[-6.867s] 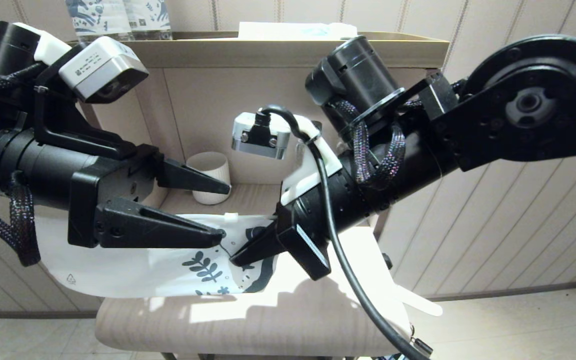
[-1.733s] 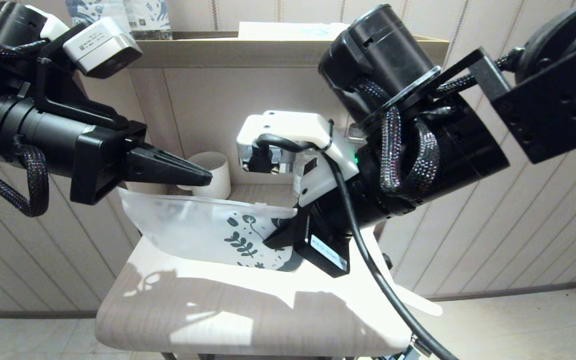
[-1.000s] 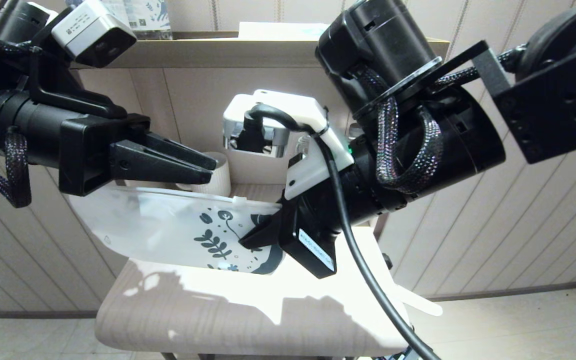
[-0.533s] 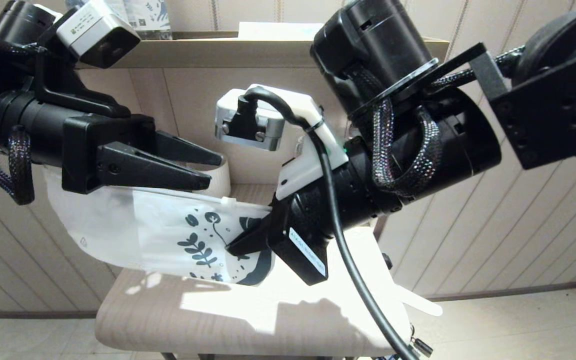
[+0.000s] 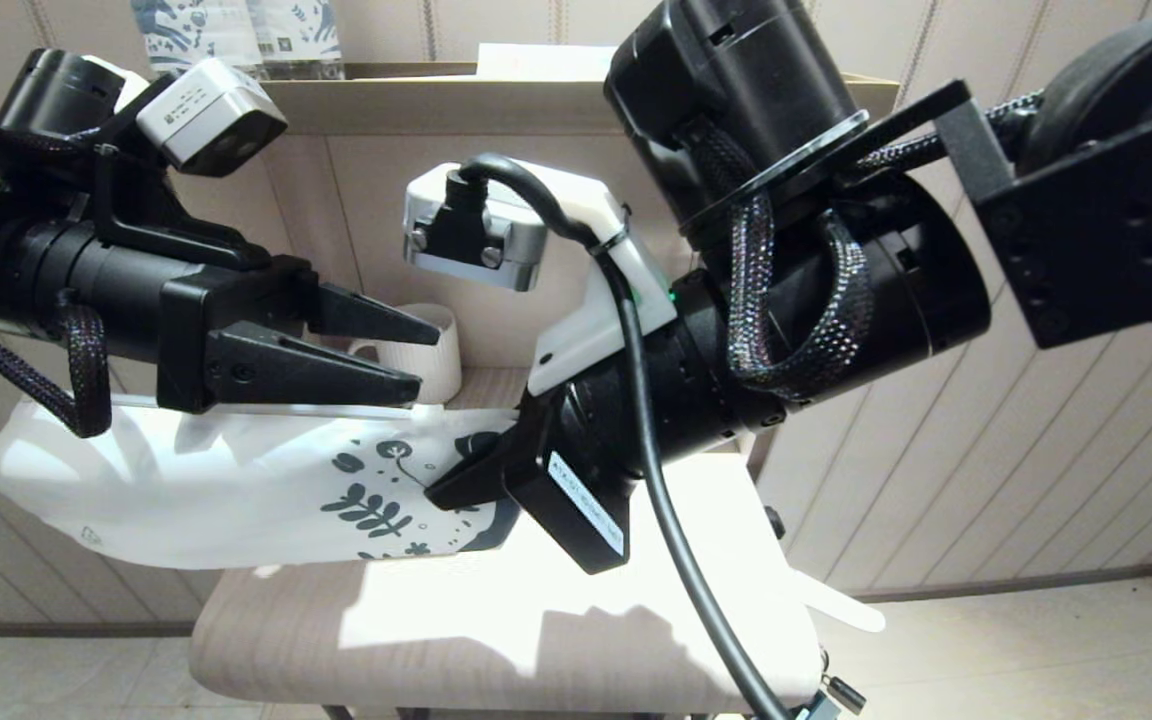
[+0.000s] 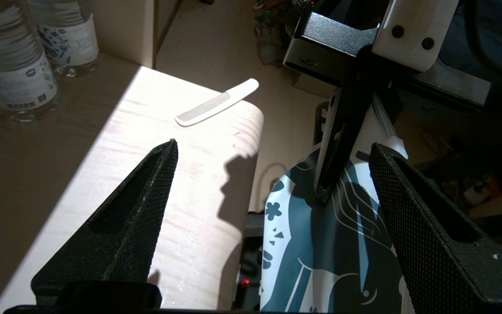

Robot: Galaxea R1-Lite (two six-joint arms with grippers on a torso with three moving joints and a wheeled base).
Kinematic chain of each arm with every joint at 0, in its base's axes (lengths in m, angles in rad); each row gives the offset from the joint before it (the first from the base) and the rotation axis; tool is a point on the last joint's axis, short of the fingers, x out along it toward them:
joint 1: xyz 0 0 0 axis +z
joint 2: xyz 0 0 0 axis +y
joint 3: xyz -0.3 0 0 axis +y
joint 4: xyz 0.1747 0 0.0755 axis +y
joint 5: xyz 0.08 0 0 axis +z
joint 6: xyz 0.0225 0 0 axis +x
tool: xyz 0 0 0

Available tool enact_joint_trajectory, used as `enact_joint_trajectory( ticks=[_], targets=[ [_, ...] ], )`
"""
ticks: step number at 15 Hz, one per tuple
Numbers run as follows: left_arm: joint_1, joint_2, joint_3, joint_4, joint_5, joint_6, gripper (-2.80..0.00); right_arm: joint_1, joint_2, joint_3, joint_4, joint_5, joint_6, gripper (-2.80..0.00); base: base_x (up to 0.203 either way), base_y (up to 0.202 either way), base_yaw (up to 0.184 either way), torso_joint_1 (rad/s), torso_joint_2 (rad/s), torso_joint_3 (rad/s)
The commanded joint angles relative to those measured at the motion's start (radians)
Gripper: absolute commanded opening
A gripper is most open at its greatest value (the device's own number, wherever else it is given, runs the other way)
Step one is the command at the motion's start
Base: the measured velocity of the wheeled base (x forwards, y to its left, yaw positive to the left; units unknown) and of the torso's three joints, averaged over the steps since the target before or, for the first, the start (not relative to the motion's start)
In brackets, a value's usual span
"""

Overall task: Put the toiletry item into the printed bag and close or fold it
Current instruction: Hand it to the other hand

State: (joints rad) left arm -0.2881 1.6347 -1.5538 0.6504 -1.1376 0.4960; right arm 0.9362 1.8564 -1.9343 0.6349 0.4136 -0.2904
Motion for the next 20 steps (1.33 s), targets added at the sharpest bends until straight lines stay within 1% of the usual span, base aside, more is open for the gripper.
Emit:
enact_joint_trajectory(
  ticks=[1, 4, 5, 6, 8, 9, 10, 11, 13, 14, 15, 16, 17, 20],
  targets=[
    [0.0, -0.005, -0.003, 0.002, -0.005, 0.003, 0.0, 0.0, -0.003, 0.0, 0.002, 0.004, 0.001, -2.8, 0.0, 0.0, 0.0, 0.0, 0.0, 0.0],
    [0.0, -0.038, -0.005, -0.015, -0.002, 0.007, 0.0, -0.007, 0.0, 0.001, 0.005, 0.007, 0.004, -2.8, 0.0, 0.0, 0.0, 0.0, 0.0, 0.0],
    [0.0, -0.051, -0.007, -0.023, 0.016, 0.009, 0.0, -0.01, 0.001, 0.0, 0.005, 0.008, 0.014, -2.8, 0.0, 0.0, 0.0, 0.0, 0.0, 0.0],
    [-0.002, -0.067, -0.008, -0.031, 0.049, 0.015, 0.0, -0.01, 0.003, 0.0, 0.003, 0.008, 0.027, -2.8, 0.0, 0.0, 0.0, 0.0, 0.0, 0.0],
    [-0.015, -0.079, -0.023, -0.023, 0.118, 0.06, 0.0, -0.014, 0.003, -0.003, 0.002, 0.02, 0.035, -2.8, 0.0, 0.0, 0.0, 0.0, 0.0, 0.0],
    [-0.028, -0.081, -0.034, -0.011, 0.16, 0.064, 0.0, -0.029, 0.003, -0.005, 0.005, 0.026, 0.036, -2.8, 0.0, 0.0, 0.0, 0.0, 0.0, 0.0],
    [-0.04, -0.076, -0.062, 0.025, 0.211, 0.066, 0.0, -0.038, 0.003, -0.003, 0.012, 0.038, 0.037, -2.8, 0.0, 0.0, 0.0, 0.0, 0.0, 0.0],
    [-0.046, -0.069, -0.104, 0.086, 0.25, 0.071, 0.0, -0.052, 0.003, -0.003, 0.013, 0.052, 0.037, -2.8, 0.0, 0.0, 0.0, 0.0, 0.0, 0.0],
    [-0.051, -0.058, -0.209, 0.213, 0.316, 0.092, 0.0, -0.072, 0.003, -0.003, 0.004, 0.109, 0.037, -2.8, 0.0, 0.0, 0.0, 0.0, 0.0, 0.0],
    [-0.063, -0.052, -0.267, 0.265, 0.336, 0.098, 0.0, -0.071, 0.003, -0.003, 0.0, 0.132, 0.037, -2.8, 0.0, 0.0, 0.0, 0.0, 0.0, 0.0],
    [-0.083, -0.046, -0.317, 0.302, 0.349, 0.1, 0.0, -0.071, 0.002, -0.003, -0.018, 0.148, 0.044, -2.8, 0.0, 0.0, 0.0, 0.0, 0.0, 0.0],
    [-0.101, -0.033, -0.347, 0.324, 0.367, 0.099, 0.0, -0.071, -0.001, -0.003, -0.042, 0.163, 0.072, -2.8, 0.0, 0.0, 0.0, 0.0, 0.0, 0.0],
    [-0.12, -0.029, -0.348, 0.329, 0.372, 0.093, 0.0, -0.073, -0.001, -0.003, -0.06, 0.174, 0.11, -2.8, 0.0, 0.0, 0.0, 0.0, 0.0, 0.0],
    [-0.148, -0.027, -0.337, 0.318, 0.361, 0.09, 0.0, -0.096, -0.002, -0.003, -0.066, 0.227, 0.14, -2.8, 0.0, 0.0, 0.0, 0.0, 0.0, 0.0]
  ],
)
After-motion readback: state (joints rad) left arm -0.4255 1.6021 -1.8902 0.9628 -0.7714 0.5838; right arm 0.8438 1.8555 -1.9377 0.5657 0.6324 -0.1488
